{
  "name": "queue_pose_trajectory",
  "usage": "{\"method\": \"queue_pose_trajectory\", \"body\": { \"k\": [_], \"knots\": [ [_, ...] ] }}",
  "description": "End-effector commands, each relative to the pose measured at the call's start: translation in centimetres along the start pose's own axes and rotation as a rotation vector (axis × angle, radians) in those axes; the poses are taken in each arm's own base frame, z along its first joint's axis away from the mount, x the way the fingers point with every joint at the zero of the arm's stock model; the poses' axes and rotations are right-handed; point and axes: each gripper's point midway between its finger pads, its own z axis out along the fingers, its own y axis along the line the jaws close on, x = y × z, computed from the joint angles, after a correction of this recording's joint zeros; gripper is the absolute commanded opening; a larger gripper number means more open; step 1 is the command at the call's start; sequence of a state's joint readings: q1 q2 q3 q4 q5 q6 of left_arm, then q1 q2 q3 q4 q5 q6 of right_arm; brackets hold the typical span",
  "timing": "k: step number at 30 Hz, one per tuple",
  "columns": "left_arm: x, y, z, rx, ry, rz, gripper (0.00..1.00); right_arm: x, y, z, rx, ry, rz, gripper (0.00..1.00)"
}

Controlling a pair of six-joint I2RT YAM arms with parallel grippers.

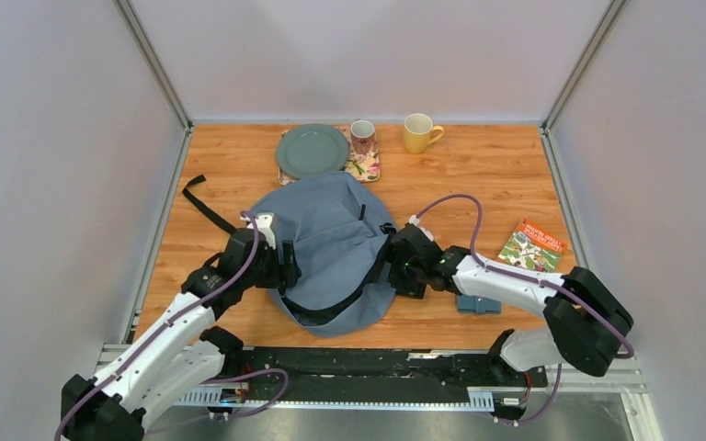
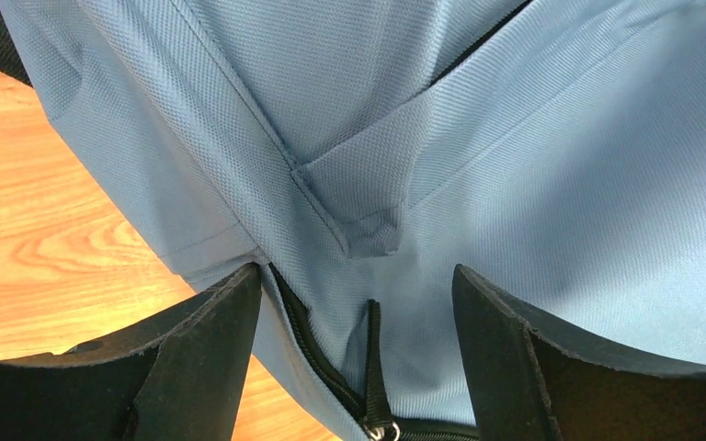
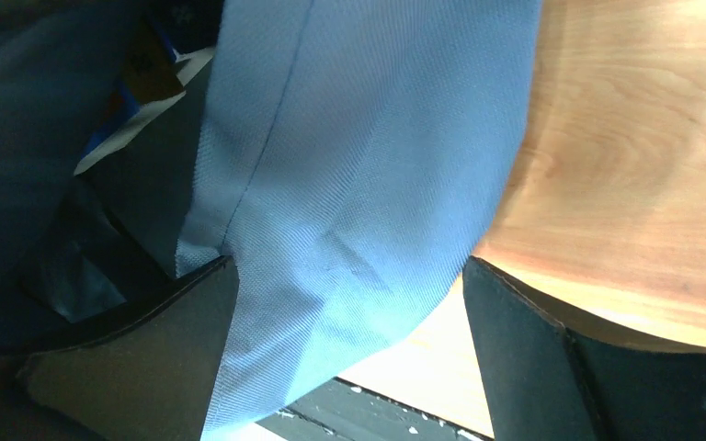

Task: Pack the student bag
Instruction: Move the student bag to the center of the board.

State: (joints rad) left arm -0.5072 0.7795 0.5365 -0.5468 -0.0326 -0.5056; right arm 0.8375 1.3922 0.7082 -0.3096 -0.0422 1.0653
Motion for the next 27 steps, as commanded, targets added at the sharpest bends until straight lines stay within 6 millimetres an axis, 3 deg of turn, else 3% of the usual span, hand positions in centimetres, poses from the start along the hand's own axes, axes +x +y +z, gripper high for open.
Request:
{"method": "queue_pose_trajectory", "body": {
  "k": [1,4,7,8,17,22,27],
  "knots": [
    [-2.5,-1.8,-2.2,0.095,-0.086,0.045,0.83,-2.0,-0.2,-2.9,0.010,-0.107,-0.048,0.95],
    [-2.6,-1.5,-3.5,0.086,-0.117,0.038,0.83,-2.4,-3.6,-5.4,0.109,-0.176,-0.048,0.95],
    [-3.2,-0.7,-4.6,0.054,-0.160,0.043,0.83,-3.7,-5.0,-8.1,0.132,-0.289,-0.018,0.95],
    [-3.3,-0.7,-5.0,0.057,-0.172,0.053,0.83,-4.1,-6.6,-8.9,0.192,-0.330,0.001,0.95],
    [-3.6,-0.6,-7.3,0.039,-0.164,0.022,0.83,-8.9,-11.2,-18.4,0.355,-0.653,0.128,0.96],
    [-4.3,-1.7,-9.0,0.097,-0.193,0.020,0.84,-11.5,-16.2,-22.0,0.619,-0.646,0.165,0.98],
    [-4.8,-2.1,-9.7,0.112,-0.195,0.044,0.84,-13.2,-18.8,-23.9,0.680,-0.699,0.217,1.00]
  ]
}}
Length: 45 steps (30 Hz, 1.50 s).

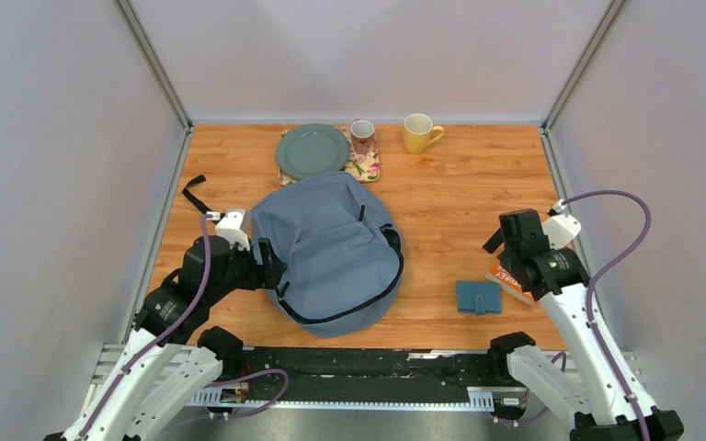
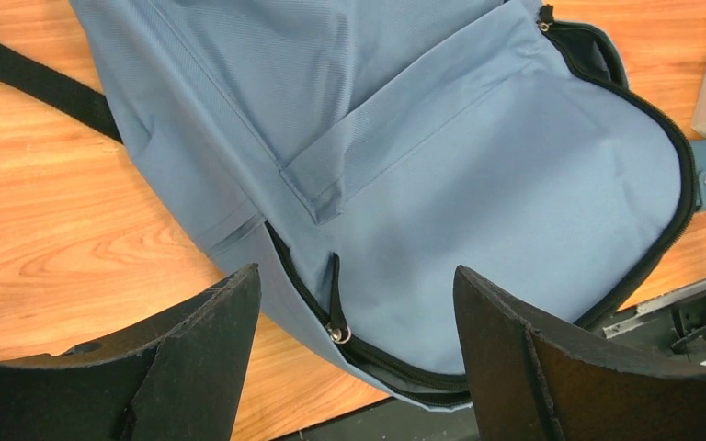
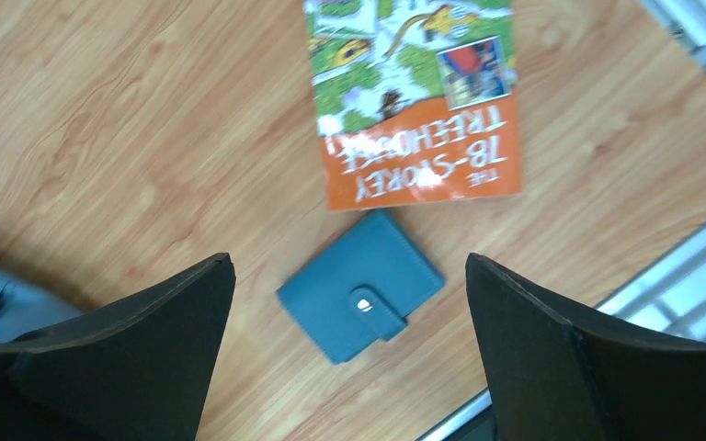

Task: Pack the student bag
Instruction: Move the student bag to the center of the board, then move the book to the center of the board.

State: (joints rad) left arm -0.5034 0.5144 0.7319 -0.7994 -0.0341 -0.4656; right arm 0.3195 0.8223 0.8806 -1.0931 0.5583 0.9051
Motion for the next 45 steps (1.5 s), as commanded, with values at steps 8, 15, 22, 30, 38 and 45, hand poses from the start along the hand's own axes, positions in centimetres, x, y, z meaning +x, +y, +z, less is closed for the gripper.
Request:
{"method": "queue_pose_trajectory", "body": {
  "k": [8,15,22,30,38,45],
  "knots": [
    [-0.1,-1.9,-0.8,0.101,0.029,0.018,0.84,-5.6,-8.0,1.9,0.191,-0.091,0.146,0.99],
    [-0.7,-2.1,-0.7,0.098,0.042,0.054,0.84,-5.0,-8.8,5.9,0.174,-0.010,0.275,0.99],
    [-1.2,-2.5,-0.9,0.117,0.036,0.065,0.84,-4.1,-5.7,11.5,-0.013,0.113,0.244,0.98],
    [-1.5,-2.3,-1.3,0.103,0.024,0.062,0.84,-1.2,-7.4,15.2,0.097,0.270,0.191,0.98],
    [-1.6,-4.7,-1.0,0.228,0.014,-0.011,0.84,3.9,-3.1,16.8,-0.101,0.473,0.151,0.95],
    [-1.4,-4.6,-1.1,0.220,0.017,-0.021,0.84,8.2,0.4,16.8,-0.058,0.601,-0.143,0.93]
  ]
}}
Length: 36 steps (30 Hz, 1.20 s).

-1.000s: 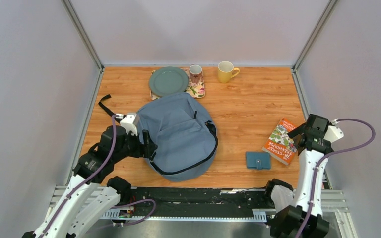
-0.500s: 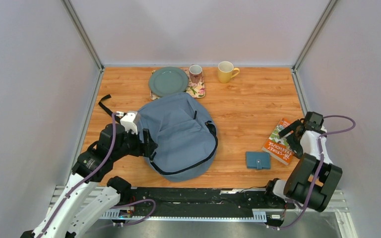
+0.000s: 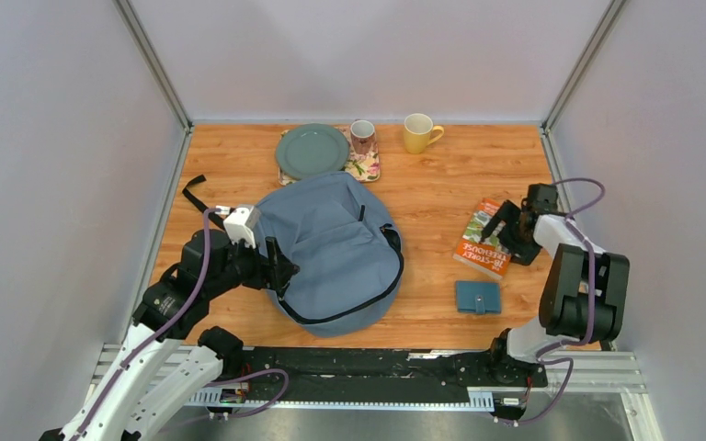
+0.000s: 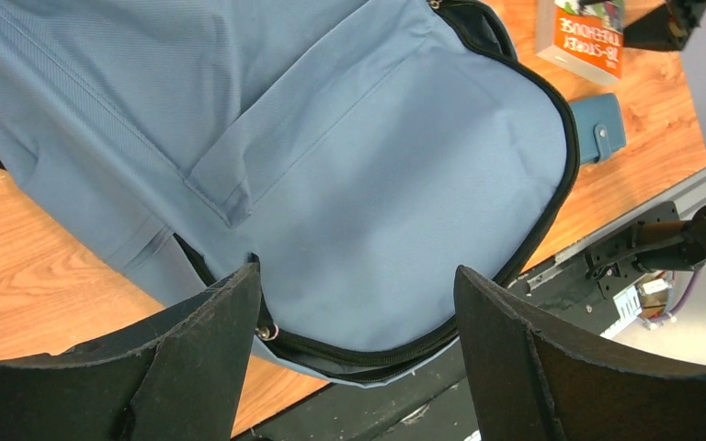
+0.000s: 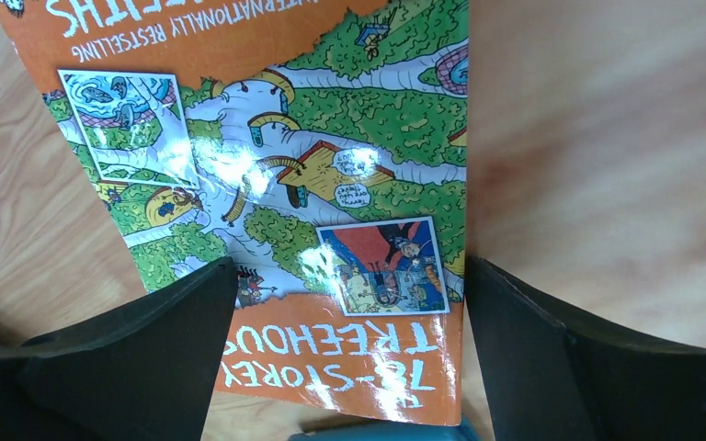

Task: Pack the student bag
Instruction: Move the book to the center of the board.

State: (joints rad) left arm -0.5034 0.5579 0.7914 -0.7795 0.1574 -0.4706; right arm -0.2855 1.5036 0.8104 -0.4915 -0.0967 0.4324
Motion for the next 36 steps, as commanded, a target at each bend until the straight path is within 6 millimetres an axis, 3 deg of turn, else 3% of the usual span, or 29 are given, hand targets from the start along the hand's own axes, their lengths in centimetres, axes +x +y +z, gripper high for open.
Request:
{"method": "queue_pose_trajectory", "body": {
  "k": [1,6,11,21,26,27,28,30,31,36],
  "knots": [
    [-0.8,-0.8,-0.2,0.034,-0.029,-0.013,0.84,5.7,0.4,2.4,0.078,0.208,-0.163,0.93],
    [-1.3,-0.9,-0.1,0.035,-0.038,0.000,0.84,7.2,3.0,2.5,0.065,0.244,-0.303,0.93],
    [-2.6,-2.2,1.0,0.091,-0.045,0.012,0.84,8.2,4.0,1.7,0.085,0.234,-0.432,0.94],
    [-6.6,-3.6,3.9,0.106,-0.052,0.021,0.84,6.5,6.2,-2.0,0.004,0.114,-0.396,0.93],
    [-8.6,-6.0,5.2,0.212,-0.078,0.006,0.84,4.5,7.4,-5.2,-0.050,-0.022,-0.347,0.93],
    [-8.7,-6.2,6.2,0.220,-0.056,0.005,0.84,4.4,7.5,-5.5,-0.057,-0.033,-0.339,0.94],
    [-9.8,-6.9,6.1,0.235,-0.068,0.016,0.83,4.1,7.5,-5.9,-0.057,-0.055,-0.321,0.94],
    [-9.9,-7.8,7.4,0.231,-0.035,0.060,0.82,3.3,7.5,-6.9,-0.059,-0.106,-0.306,0.94],
    [-11.3,-8.5,7.5,0.221,-0.063,0.083,0.82,3.1,7.4,-7.2,-0.055,-0.122,-0.293,0.94],
    [-12.0,-10.6,10.5,0.226,-0.030,0.122,0.83,1.7,7.1,-9.2,-0.076,-0.203,-0.221,0.95]
  ]
}}
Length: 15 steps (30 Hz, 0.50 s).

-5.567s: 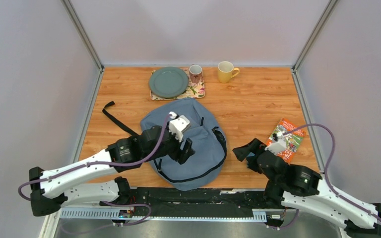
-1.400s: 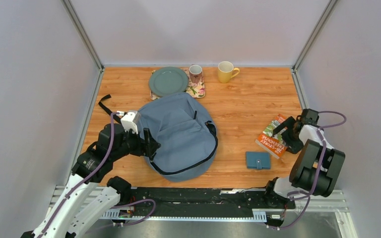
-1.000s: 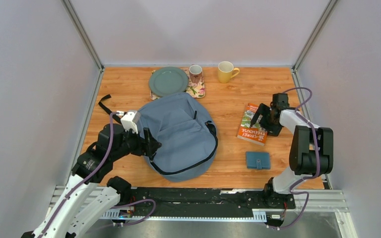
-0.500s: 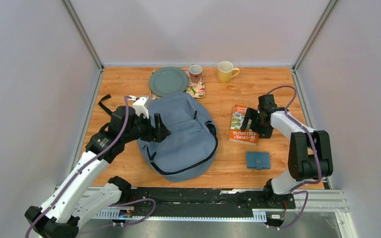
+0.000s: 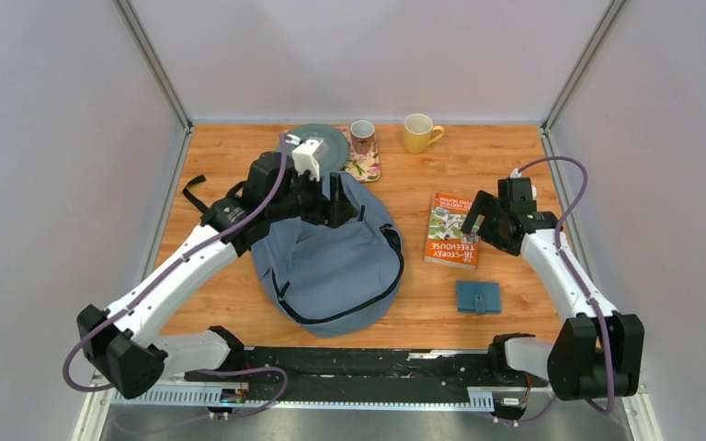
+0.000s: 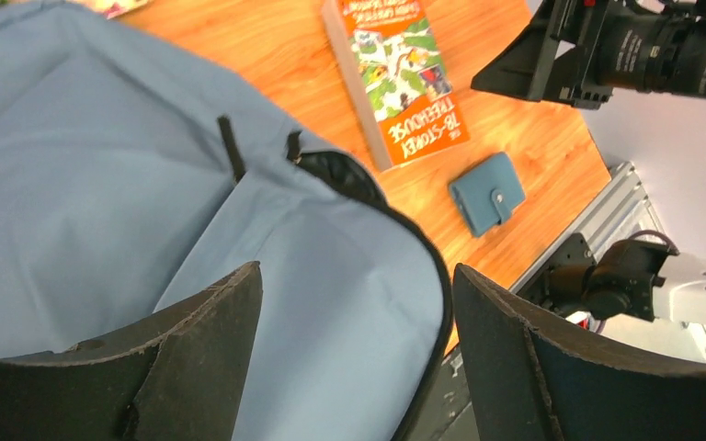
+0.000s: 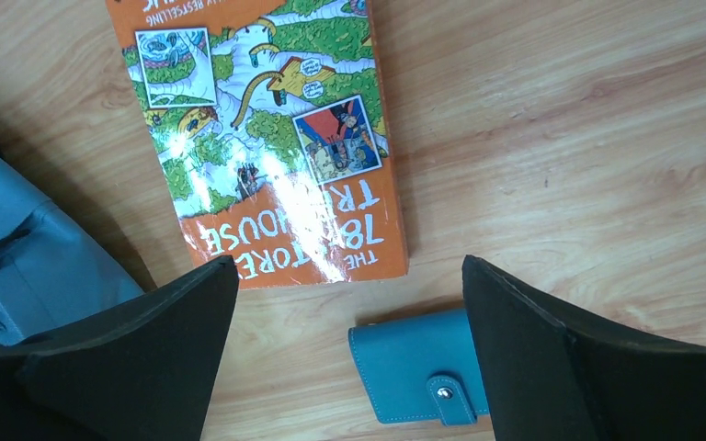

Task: Pack the student bag
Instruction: Move the book to the center of the board.

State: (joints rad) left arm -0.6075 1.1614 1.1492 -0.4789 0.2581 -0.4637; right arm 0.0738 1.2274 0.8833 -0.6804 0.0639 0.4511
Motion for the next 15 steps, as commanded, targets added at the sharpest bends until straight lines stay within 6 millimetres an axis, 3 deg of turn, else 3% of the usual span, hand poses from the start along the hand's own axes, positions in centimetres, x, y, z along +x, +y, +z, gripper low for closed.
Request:
{"method": "queue_pose_trajectory", "body": {
  "k": [1,3,5,7,9,11,15],
  "knots": [
    [-3.3,-1.9,1.9,0.029,-0.068,0.061,0.83,-1.2,-1.1,-1.5,0.026,-0.082,0.086,0.95],
    [-2.8,-2.0,3.6,0.016,-0.035,0.070,0.83,-1.6,-1.5,-2.2,0.025,-0.122,0.116,0.96],
    [-3.5,-2.6,4.4,0.021,-0.038,0.079,0.84,-1.8,-1.9,-2.5,0.033,-0.146,0.145,0.96],
    [-4.0,-3.1,6.0,0.029,-0.025,0.090,0.84,-2.0,-1.2,-2.9,-0.019,-0.168,0.166,0.96],
    [-3.5,-3.0,8.0,0.016,0.021,0.092,0.84,-2.3,-0.4,-2.8,-0.070,-0.178,0.189,0.96],
    [-4.3,-4.0,9.1,0.029,0.016,0.097,0.83,-2.4,0.2,-2.6,-0.098,-0.167,0.195,0.93],
    [-3.6,-4.3,13.1,0.030,0.050,0.100,0.81,-2.3,0.2,-1.5,-0.147,-0.084,0.232,0.92]
  ]
}}
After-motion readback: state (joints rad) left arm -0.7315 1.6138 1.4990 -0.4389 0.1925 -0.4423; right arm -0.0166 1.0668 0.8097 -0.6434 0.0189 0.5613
